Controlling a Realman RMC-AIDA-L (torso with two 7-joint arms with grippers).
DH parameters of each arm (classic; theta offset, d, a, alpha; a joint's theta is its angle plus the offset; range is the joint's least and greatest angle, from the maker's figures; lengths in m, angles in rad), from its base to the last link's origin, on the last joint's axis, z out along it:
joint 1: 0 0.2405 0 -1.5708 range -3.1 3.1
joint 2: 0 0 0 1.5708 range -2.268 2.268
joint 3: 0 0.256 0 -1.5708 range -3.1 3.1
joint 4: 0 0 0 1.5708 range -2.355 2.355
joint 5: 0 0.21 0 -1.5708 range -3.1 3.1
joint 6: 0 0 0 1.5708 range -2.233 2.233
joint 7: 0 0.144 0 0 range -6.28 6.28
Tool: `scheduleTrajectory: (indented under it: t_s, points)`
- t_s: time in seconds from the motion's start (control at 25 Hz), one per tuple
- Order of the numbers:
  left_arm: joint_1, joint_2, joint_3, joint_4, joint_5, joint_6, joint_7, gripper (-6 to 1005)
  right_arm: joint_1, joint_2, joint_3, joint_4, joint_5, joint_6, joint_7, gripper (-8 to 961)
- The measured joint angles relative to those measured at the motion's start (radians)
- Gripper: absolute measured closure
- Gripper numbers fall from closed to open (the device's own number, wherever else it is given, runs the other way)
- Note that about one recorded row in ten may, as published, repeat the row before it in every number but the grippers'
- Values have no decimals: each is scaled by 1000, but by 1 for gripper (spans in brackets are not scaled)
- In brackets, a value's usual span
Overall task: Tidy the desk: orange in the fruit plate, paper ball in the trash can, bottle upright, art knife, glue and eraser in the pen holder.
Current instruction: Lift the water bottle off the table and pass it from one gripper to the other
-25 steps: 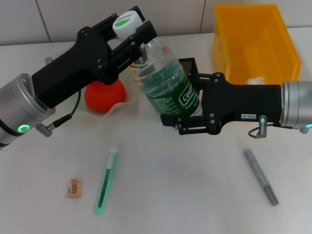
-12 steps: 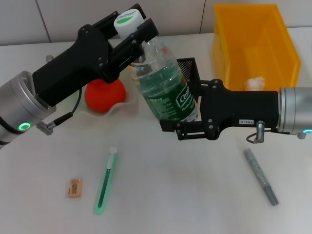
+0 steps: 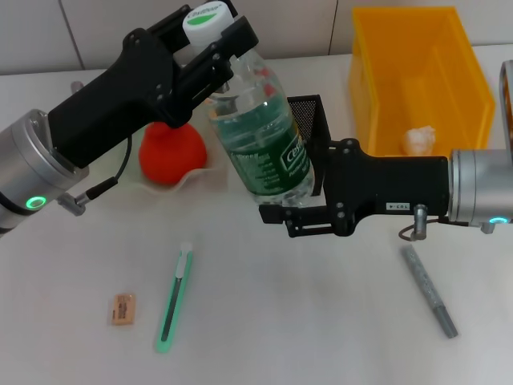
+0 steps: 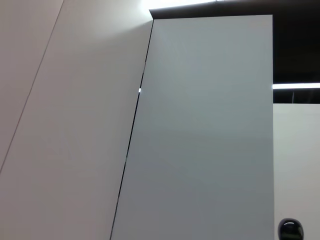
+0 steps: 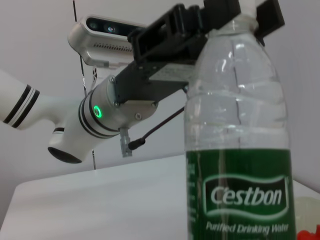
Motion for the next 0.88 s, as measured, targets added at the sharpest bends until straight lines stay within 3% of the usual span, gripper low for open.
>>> scheduleTrajectory:
  t_s: [0.88]
  points:
    - [1,0,-8,28,-6,4,-1,556,16,-2,8,50,0,16,-23,184]
